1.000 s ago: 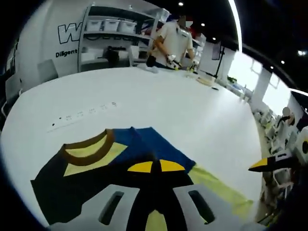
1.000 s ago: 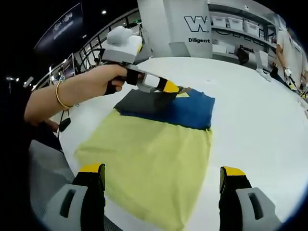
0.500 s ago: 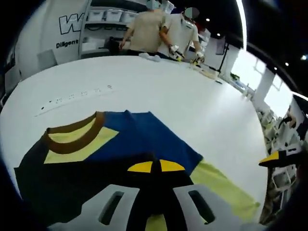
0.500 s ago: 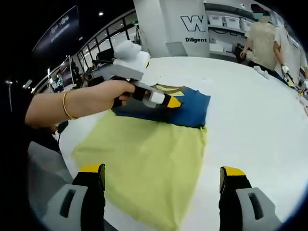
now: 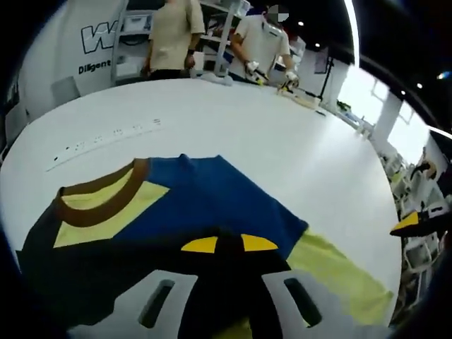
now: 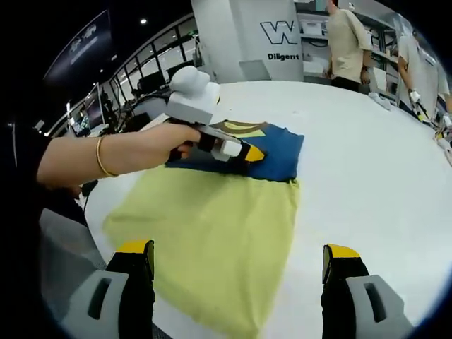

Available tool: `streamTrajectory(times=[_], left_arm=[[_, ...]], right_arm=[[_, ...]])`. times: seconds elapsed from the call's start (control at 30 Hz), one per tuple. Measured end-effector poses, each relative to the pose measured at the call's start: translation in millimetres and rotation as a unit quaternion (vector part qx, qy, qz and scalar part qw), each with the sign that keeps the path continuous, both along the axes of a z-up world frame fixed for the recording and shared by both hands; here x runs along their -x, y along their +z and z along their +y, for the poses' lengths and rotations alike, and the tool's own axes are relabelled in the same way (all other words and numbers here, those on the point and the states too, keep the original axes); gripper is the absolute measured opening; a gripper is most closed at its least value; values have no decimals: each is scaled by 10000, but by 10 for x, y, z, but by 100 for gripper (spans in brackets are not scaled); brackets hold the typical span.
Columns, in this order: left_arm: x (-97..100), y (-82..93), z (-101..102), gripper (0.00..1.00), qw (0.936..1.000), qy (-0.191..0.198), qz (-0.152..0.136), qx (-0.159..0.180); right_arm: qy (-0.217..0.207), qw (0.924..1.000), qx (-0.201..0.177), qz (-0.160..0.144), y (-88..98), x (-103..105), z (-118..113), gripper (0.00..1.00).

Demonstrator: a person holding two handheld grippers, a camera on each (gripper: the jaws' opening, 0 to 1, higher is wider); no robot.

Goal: Fold the garment on the visible template until the final outline fits inside the template.

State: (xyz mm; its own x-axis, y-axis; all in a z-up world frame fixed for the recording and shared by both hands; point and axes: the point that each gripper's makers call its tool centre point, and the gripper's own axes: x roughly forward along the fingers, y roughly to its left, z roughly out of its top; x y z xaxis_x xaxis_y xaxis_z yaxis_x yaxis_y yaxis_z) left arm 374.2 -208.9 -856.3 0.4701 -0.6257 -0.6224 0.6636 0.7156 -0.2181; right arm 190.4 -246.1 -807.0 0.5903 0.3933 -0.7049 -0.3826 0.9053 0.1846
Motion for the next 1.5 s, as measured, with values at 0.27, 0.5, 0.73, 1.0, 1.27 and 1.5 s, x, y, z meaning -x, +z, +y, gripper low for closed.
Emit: streamTrajectory(times=[0.27, 0.5, 0.73, 1.0, 1.27, 1.5], left_arm=[[17, 104, 24, 44, 9994, -172, -282, -94], [1, 190, 204, 60, 9990, -109, -383, -184], [-78, 272, 543, 82, 9967, 233, -576, -526], [-45, 315, 953, 84, 9955, 647, -479, -502], [42, 347, 1200, 85, 9943, 821, -438, -522], [99, 309, 1473, 84, 9915, 1065, -384, -640]], right_arm=[[20, 10000, -38, -80, 40, -41, 37, 99], [24, 10000, -39, -86, 40, -40, 65, 99], [-222, 9992, -247, -220, 117, -121, 64, 99], [-237, 9989, -310, -254, 136, -152, 142, 99], [-166, 9992, -308, -216, 124, -140, 233, 99], [-84, 9994, -285, -194, 121, -114, 300, 99]])
